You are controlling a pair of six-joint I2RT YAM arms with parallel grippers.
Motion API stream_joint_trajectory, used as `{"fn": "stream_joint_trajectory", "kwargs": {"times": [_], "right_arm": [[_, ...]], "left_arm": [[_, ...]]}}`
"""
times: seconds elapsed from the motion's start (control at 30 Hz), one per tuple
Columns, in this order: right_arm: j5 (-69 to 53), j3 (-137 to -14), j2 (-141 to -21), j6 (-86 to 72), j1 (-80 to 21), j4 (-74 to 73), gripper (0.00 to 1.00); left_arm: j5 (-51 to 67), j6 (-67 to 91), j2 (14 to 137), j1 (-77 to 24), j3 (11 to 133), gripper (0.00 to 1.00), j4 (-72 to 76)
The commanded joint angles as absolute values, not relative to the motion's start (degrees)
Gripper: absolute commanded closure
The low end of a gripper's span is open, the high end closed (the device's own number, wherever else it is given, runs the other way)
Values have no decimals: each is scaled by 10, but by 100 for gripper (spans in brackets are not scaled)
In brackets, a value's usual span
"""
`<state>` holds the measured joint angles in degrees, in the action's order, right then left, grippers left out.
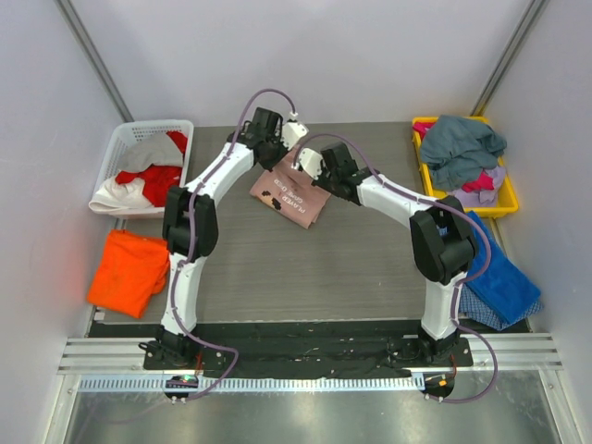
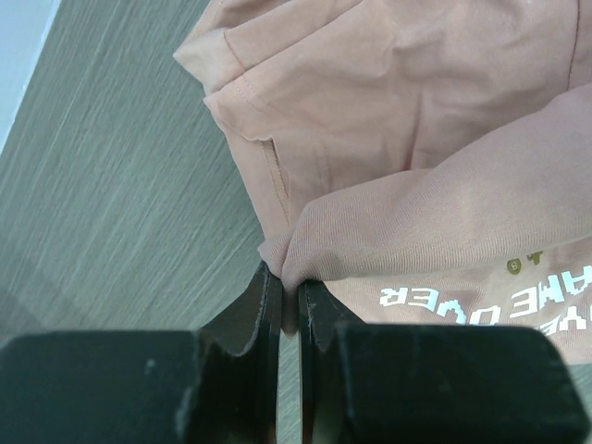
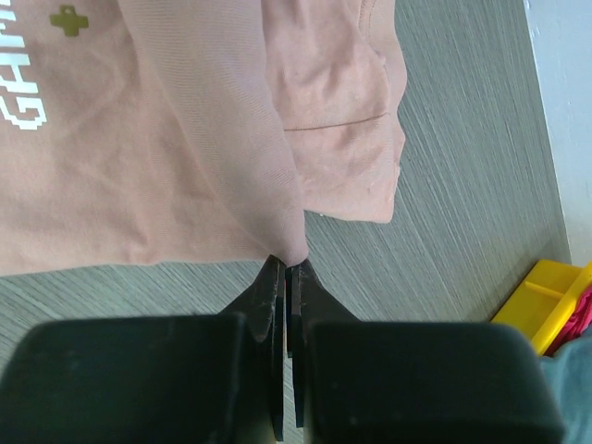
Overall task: Fold and stack the t-shirts
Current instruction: Fold the long partially folded tshirt into a neat square
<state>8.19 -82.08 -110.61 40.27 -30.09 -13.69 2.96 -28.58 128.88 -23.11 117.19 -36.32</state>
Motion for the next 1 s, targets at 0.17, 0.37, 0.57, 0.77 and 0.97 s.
{"fn": "stream_joint_trajectory", "kwargs": {"times": [0.17,0.37,0.57,0.77,0.97], "right_arm": [[80,-838,-1063,412,-291,-120,99],[82,-845,-1064,416,-286,-121,99],[84,-852,-1069,420,-279,-122,99],[85,-855,-1065,424,-273,-123,99],[83,-860,-1070,426,-264,-124,99]], "left_arm": [[18,-301,1307,-227,1233,100,-358],[13,-305,1324,-227,1267,100,-358],[5,-308,1348,-228,1299,100,-359],[5,-309,1367,-229,1333,100,-353],[-22,-316,1384,-236,1346,96,-338]]}}
